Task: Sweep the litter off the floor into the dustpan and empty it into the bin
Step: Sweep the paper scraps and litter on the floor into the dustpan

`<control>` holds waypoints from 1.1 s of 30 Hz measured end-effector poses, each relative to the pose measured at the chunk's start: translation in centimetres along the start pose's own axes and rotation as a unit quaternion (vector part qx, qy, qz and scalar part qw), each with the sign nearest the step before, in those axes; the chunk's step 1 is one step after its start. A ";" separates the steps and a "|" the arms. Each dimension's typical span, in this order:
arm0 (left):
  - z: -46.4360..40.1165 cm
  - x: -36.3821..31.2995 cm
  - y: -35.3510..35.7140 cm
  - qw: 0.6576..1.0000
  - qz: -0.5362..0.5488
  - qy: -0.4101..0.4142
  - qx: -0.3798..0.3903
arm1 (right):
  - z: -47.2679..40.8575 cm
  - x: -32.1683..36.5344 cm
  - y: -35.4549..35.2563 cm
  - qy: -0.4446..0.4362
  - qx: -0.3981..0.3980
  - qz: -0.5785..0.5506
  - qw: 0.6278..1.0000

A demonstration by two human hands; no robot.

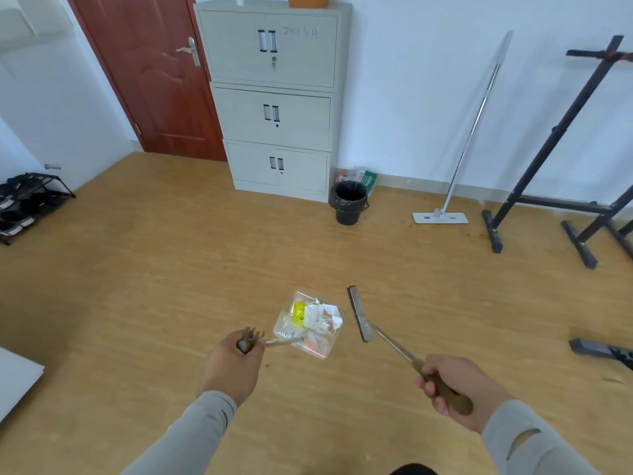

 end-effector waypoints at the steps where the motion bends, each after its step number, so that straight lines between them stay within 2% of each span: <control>1: -1.0 -0.7 0.2 1.000 0.001 0.003 0.002 | -0.4 0.9 0.2 -0.001 0.003 -0.002 1.000; 9: -9.9 -7.6 4.2 1.000 -0.029 0.002 0.007 | -7.6 8.7 -1.3 0.011 0.000 -0.034 0.999; 20: -20.0 -20.7 10.6 0.997 -0.069 -0.005 -0.019 | -18.2 24.3 -6.1 0.003 0.017 -0.020 1.000; 27: -27.3 -26.0 12.1 0.997 -0.070 0.000 -0.019 | -22.7 31.8 -5.4 -0.004 0.019 -0.028 0.999; 33: -36.1 -28.3 12.8 0.999 -0.050 0.006 -0.007 | -26.7 37.8 -2.2 -0.004 -0.001 -0.030 1.000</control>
Point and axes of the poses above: each hand's wrist, its own z-axis away from the middle knuckle, its own y-axis out of the palm, x = y × z, the point moved 4 cm from there along -z, towards the middle knuckle, and after that the axes turned 3 degrees about -z, right-handed, at the moved point
